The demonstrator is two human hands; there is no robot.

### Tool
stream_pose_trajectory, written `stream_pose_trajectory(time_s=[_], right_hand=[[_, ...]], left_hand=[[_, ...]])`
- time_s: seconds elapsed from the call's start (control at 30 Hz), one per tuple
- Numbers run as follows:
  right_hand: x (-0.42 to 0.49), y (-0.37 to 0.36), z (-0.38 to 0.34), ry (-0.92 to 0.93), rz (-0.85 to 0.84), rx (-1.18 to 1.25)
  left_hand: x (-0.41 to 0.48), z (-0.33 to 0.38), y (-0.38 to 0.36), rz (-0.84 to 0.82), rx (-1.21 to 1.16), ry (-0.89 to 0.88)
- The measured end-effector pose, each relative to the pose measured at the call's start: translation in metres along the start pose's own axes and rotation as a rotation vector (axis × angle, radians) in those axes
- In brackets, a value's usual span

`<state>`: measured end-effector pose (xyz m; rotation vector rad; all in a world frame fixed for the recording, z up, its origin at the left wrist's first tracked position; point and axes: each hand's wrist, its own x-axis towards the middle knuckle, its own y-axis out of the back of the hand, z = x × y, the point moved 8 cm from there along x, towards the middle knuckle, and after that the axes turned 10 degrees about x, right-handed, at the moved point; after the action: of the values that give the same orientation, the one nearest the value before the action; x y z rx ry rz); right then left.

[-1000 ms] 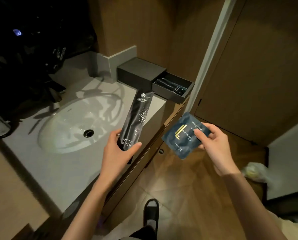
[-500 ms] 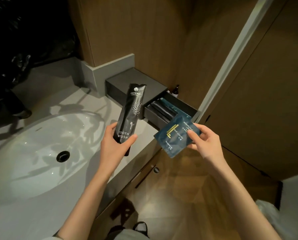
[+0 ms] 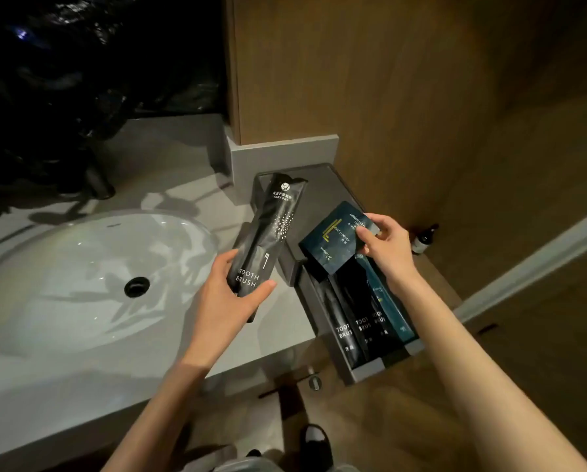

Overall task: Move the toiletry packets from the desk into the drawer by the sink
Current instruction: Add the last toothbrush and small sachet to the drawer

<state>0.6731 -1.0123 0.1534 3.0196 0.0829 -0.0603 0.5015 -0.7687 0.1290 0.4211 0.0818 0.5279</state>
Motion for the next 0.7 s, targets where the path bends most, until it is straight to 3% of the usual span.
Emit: stream_pose_trajectory(time_s=[0.2,0.53,0.63,0.7], right_hand=[[0.073,-0.020,0.027,-0.065,-0.186,-0.021],[0.096,-0.038,0.013,0.307,-0.395,-0.705],[0.089,-0.037,-0.001,0.350,-0.400,-0.756],[0.074,-0.037,-0.020,0.409,-0.422,-0.642]], left_hand=[[-0.010,0.008,-0.015,0.180,0.012,0.089],[-0.015,0.030,-0.034,0.270,0.026,0.157],[-0.016,0.036,-0.036,0.247,0.032,0.149],[-0.017,0.040,-0.034,0.237,0.088,0.133]])
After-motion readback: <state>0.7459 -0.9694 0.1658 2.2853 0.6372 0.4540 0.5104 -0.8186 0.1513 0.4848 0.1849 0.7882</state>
